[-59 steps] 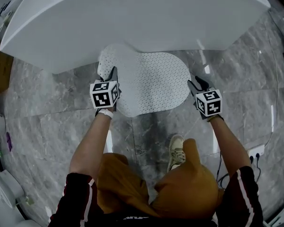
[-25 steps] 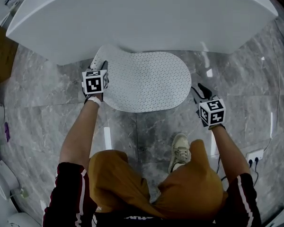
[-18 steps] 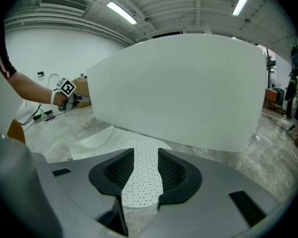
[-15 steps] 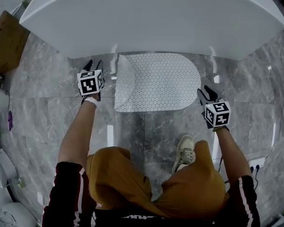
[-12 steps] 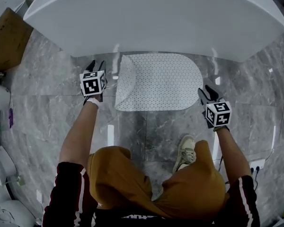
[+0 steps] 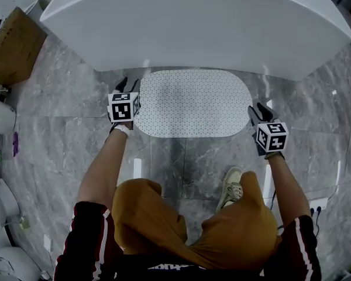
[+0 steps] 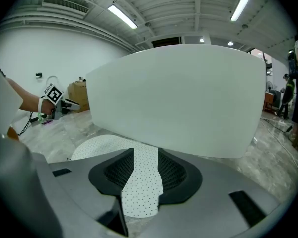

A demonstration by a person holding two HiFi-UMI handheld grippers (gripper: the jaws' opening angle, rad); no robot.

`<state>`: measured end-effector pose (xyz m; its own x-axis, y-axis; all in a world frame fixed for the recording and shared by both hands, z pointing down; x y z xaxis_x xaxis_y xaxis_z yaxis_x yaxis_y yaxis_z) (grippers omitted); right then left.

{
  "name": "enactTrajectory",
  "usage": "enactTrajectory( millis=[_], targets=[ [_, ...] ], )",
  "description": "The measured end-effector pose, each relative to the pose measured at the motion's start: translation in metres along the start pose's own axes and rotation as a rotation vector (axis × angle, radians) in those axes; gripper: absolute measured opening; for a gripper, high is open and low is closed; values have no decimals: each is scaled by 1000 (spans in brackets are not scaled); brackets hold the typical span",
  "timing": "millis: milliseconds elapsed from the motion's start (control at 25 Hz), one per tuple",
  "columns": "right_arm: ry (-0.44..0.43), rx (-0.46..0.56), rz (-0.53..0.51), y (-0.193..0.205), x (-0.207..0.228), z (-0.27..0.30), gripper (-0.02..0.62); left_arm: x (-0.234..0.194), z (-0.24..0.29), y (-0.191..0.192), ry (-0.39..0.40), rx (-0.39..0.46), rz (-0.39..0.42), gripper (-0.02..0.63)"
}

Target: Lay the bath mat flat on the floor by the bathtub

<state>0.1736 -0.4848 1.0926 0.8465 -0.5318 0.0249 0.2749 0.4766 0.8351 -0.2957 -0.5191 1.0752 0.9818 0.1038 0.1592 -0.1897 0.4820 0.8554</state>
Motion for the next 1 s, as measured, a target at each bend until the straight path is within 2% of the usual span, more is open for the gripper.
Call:
enactTrajectory(
  millis=[160,560,800,880,1000],
  targets=[
    [36,20,32,-16,6,-16,173,2,-17,-8,12,19,-2,184],
    [108,63,66,-73,5,-74,172,3,-68,-74,47,134,49,179],
    [111,115,96,-107,-5,-105,172,17,-115,-129,122,246,-13,179],
    [112,126,103,-117,-7,-110,172,24,-135,-154,149,291,-3,179],
    [108,160,113,-139,-15,-122,172,29,-163,-182,152,341,54,179]
  ],
)
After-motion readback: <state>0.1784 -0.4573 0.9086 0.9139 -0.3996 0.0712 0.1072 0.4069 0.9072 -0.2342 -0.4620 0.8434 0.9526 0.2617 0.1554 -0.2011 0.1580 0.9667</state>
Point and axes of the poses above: the fingertips, and each gripper's own axes: z forward along the fingers, x to its right, y out of its underside, the point moved 2 cm from there along -z, backward along the fingers, and after that the axes turned 3 degrees about -y, right-handed, at the moved point
